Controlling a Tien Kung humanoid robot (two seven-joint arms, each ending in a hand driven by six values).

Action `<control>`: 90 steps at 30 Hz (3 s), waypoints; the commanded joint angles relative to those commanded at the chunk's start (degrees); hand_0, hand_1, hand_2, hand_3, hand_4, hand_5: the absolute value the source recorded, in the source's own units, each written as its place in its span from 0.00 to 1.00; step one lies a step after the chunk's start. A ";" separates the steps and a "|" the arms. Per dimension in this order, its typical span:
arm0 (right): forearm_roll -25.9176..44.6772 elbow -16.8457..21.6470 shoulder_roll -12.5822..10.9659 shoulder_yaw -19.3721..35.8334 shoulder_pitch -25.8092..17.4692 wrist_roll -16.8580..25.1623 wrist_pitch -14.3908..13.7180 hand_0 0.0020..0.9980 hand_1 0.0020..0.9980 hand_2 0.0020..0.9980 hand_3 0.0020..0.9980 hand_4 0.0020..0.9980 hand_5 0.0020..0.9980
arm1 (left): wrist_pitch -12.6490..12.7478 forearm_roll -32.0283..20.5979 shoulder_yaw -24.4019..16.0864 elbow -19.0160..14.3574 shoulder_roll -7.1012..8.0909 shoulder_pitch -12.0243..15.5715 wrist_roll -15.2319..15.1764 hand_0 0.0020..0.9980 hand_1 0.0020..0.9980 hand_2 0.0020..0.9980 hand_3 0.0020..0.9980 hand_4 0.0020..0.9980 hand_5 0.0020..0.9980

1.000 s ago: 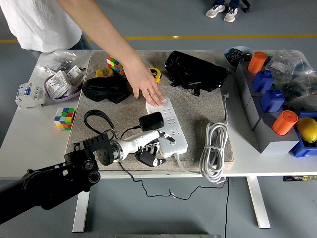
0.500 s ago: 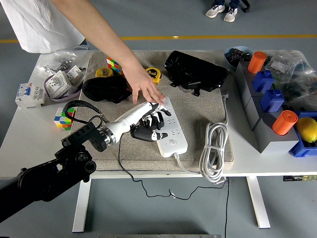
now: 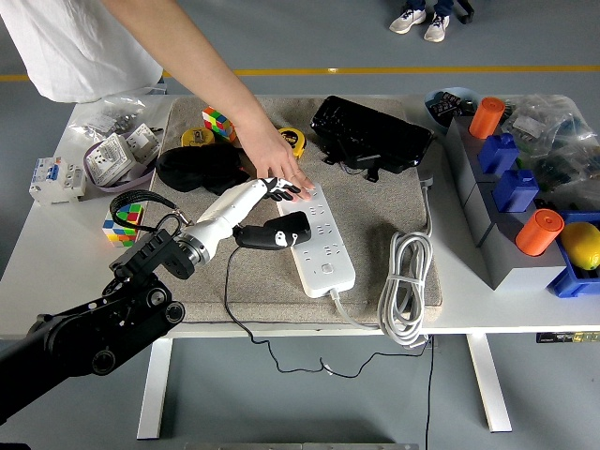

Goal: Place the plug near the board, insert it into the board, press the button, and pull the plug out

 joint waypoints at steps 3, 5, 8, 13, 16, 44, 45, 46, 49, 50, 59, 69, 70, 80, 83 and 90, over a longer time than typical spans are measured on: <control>-0.11 0.08 -0.10 0.01 -0.02 -0.01 0.00 0.67 0.69 0.68 0.58 1.00 0.57 | -0.36 1.43 0.54 1.15 -0.59 -0.25 1.25 0.68 0.72 0.74 0.74 0.99 0.43; -0.18 0.12 -0.15 0.00 -0.03 -0.01 -0.01 0.67 0.69 0.68 0.58 1.00 0.57 | -0.45 2.29 0.92 1.79 -0.94 -0.41 1.80 0.68 0.72 0.74 0.74 0.99 0.43; -0.28 0.17 -0.23 0.06 0.07 -0.01 -0.01 0.67 0.69 0.68 0.58 1.00 0.57 | -0.17 2.94 1.34 2.48 -1.31 -0.76 1.99 0.68 0.72 0.74 0.74 0.99 0.43; -0.22 0.16 -0.27 0.03 0.01 -0.01 -0.01 0.67 0.69 0.68 0.58 1.00 0.57 | 0.25 3.06 2.19 3.75 -2.07 -1.35 1.99 0.64 0.67 0.71 0.73 0.99 0.45; -0.23 0.18 -0.33 -0.07 -0.07 -0.02 -0.01 0.67 0.69 0.68 0.58 1.00 0.57 | 0.35 2.28 2.64 4.45 -2.41 -1.59 1.85 0.59 0.64 0.66 0.71 0.99 0.46; -1.36 0.59 -0.19 0.85 -0.20 -0.10 -0.14 0.67 0.69 0.68 0.58 1.00 0.57 | 5.71 4.53 5.66 10.49 -5.03 -3.95 -0.46 0.36 0.48 0.53 0.56 0.84 0.18; -1.41 0.61 -0.20 0.87 -0.17 -0.11 -0.14 0.67 0.69 0.68 0.58 1.00 0.57 | 5.88 4.63 5.71 10.65 -5.09 -4.03 -0.54 0.31 0.46 0.51 0.55 0.82 0.08; -1.44 0.61 -0.21 0.88 -0.14 -0.11 -0.15 0.67 0.69 0.68 0.58 1.00 0.57 | 5.98 4.72 5.73 10.75 -5.13 -4.08 -0.60 0.31 0.46 0.51 0.55 0.82 0.08; -1.48 0.62 -0.16 1.11 -0.19 -0.09 -0.18 0.67 0.69 0.68 0.58 1.00 0.57 | 6.99 5.05 5.94 11.03 -5.32 -4.16 -1.06 0.31 0.46 0.51 0.55 0.82 0.08; -1.50 0.62 -0.17 1.15 -0.21 -0.10 -0.18 0.67 0.69 0.68 0.58 1.00 0.57 | 7.31 5.14 6.01 11.04 -5.33 -4.16 -1.14 0.31 0.46 0.51 0.55 0.82 0.08; -1.37 0.50 -0.08 1.23 -0.37 -0.11 -0.17 0.67 0.69 0.68 0.58 1.00 0.56 | 9.77 2.65 6.16 10.82 -5.23 -4.01 -2.85 0.24 0.37 0.40 0.54 0.76 0.00; -1.45 0.53 0.15 1.43 -0.28 -0.12 -0.16 0.67 0.69 0.68 0.58 1.00 0.56 | 10.78 1.66 3.35 8.61 -4.25 -3.13 -5.11 0.24 0.37 0.39 0.53 0.75 0.00; -1.43 0.52 0.17 1.44 -0.32 -0.12 -0.16 0.67 0.69 0.68 0.58 1.00 0.56 | 10.85 1.93 2.37 7.79 -3.71 -2.72 -5.29 0.24 0.37 0.39 0.53 0.75 0.00; -1.52 0.51 0.16 1.56 -0.54 -0.10 -0.14 0.67 0.69 0.68 0.58 1.00 0.56 | 10.58 3.27 -2.05 5.43 1.02 0.36 -6.07 0.24 0.38 0.40 0.54 0.76 0.00; -1.59 0.55 0.12 1.54 -0.52 -0.09 -0.12 0.67 0.69 0.68 0.58 1.00 0.56 | 10.17 2.89 -1.96 5.55 2.65 1.63 -6.24 0.25 0.38 0.41 0.54 0.76 0.00; -1.67 0.61 0.04 1.54 -0.27 -0.07 -0.10 0.67 0.69 0.68 0.58 1.00 0.56 | 10.00 2.65 -0.72 6.98 3.23 2.51 -6.54 0.25 0.39 0.42 0.54 0.76 0.00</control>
